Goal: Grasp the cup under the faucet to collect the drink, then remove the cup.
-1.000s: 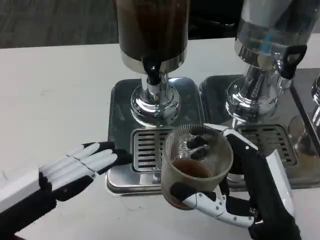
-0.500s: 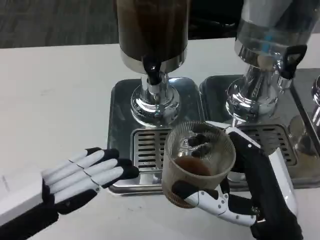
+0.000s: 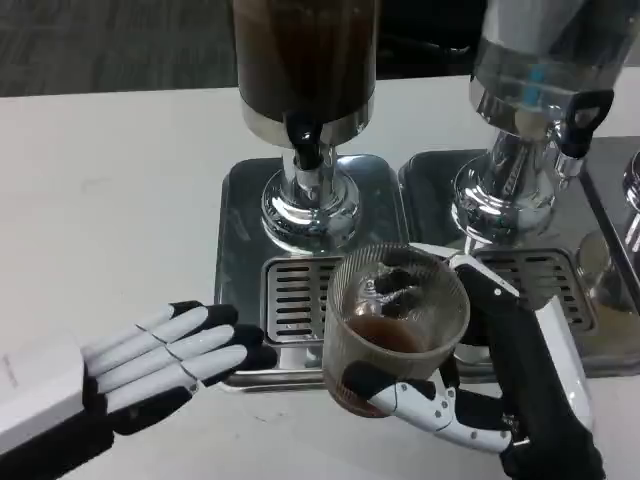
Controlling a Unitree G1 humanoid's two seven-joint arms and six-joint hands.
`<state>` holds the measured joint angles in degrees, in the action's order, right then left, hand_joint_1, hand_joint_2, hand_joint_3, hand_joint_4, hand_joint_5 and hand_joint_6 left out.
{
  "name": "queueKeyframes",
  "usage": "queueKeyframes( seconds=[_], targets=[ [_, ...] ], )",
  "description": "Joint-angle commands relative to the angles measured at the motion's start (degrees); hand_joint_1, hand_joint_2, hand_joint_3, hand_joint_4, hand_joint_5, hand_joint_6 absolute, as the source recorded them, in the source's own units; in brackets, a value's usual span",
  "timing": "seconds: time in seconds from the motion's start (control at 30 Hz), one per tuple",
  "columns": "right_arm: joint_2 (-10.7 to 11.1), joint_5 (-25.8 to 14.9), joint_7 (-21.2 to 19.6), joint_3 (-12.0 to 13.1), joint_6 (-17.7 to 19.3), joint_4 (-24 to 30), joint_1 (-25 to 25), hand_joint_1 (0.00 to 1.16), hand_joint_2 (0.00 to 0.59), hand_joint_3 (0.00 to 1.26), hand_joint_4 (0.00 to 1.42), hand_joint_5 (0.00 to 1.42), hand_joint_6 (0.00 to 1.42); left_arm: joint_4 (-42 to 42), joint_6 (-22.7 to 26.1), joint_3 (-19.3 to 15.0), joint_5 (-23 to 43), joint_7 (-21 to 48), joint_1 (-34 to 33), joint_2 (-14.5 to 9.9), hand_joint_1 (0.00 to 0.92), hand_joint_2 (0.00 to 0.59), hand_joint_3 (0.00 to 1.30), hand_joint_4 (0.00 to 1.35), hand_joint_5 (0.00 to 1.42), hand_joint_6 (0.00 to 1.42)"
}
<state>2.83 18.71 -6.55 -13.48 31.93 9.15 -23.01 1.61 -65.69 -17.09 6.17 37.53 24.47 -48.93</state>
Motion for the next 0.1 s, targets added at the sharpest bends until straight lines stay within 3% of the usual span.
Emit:
queueKeyframes(
  seconds=[0.03, 0.1],
  targets=[
    [-0.46, -1.02, -0.27, 0.14, 0.67, 1.75, 0.17, 0.98, 0.135, 0.82, 0.92, 1.08, 1.35, -0.21, -0.58, 0.14, 0.51, -0.55, -0.01, -1.04, 0.0, 0.062, 0.09, 0.0, 0.0, 0.0],
    [-0.44, -1.02, -0.28, 0.15, 0.74, 1.74, 0.15, 0.98, 0.135, 0.82, 0.92, 1.08, 1.35, -0.27, -0.51, 0.17, 0.52, -0.54, -0.06, -1.1, 0.0, 0.061, 0.09, 0.0, 0.0, 0.0]
  ],
)
